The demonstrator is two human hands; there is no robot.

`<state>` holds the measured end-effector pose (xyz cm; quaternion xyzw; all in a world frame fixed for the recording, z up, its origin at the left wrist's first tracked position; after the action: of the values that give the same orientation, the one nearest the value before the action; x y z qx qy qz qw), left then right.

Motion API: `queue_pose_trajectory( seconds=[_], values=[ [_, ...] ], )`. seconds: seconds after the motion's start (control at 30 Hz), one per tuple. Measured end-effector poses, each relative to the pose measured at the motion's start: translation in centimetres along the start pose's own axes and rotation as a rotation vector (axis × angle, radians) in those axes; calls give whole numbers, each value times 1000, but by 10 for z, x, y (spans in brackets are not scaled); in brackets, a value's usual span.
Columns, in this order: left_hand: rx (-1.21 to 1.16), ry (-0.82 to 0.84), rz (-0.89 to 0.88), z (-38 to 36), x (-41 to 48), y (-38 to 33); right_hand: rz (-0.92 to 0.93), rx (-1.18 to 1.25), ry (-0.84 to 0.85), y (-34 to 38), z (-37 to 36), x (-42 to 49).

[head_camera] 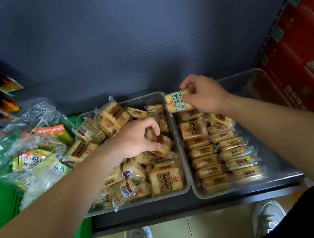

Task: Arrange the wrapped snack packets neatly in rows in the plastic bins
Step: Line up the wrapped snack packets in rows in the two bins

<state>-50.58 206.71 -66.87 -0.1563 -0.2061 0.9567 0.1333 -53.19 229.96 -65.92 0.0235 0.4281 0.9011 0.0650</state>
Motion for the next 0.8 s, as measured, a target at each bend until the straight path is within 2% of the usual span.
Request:
queue_pose_trajectory(
  seconds=[0.13, 0.27, 0.33, 0.47, 0.53, 0.6, 0.67, 0.8],
  values=[
    [-40, 16, 25, 5, -2, 2, -6, 2, 7, 1, 0, 0],
    [80, 20, 15, 10, -6, -1, -6, 0, 6, 1, -2, 0],
    [91, -60, 4, 19, -8, -1, -11, 13, 6, 1, -2, -1],
    [123, -369, 120, 47, -9, 19, -2, 18, 11, 3, -3, -2],
    [231, -413, 192, 51, -12, 29, 6, 12, 17, 5, -3, -3],
    [302, -417, 171, 47, -15, 24, 15, 6, 19, 7, -3, -4],
    [266, -415, 63, 42, -18, 7, 27, -11, 20, 8, -4, -6],
    [193, -126, -38, 15, -16, -10, 26, -13, 25, 9, -4, -7]
  ],
)
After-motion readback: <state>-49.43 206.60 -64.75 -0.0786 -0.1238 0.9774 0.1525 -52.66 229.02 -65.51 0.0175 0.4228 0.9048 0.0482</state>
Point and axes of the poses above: each hand's wrist, its own x-axis towards the middle knuckle, its own z-axis out of the back of the hand, y = z × x, the point moved 2 cm from there along x, towards the middle knuckle, and after that the axes turned 15 degrees about -y, right-handed, at the moved point
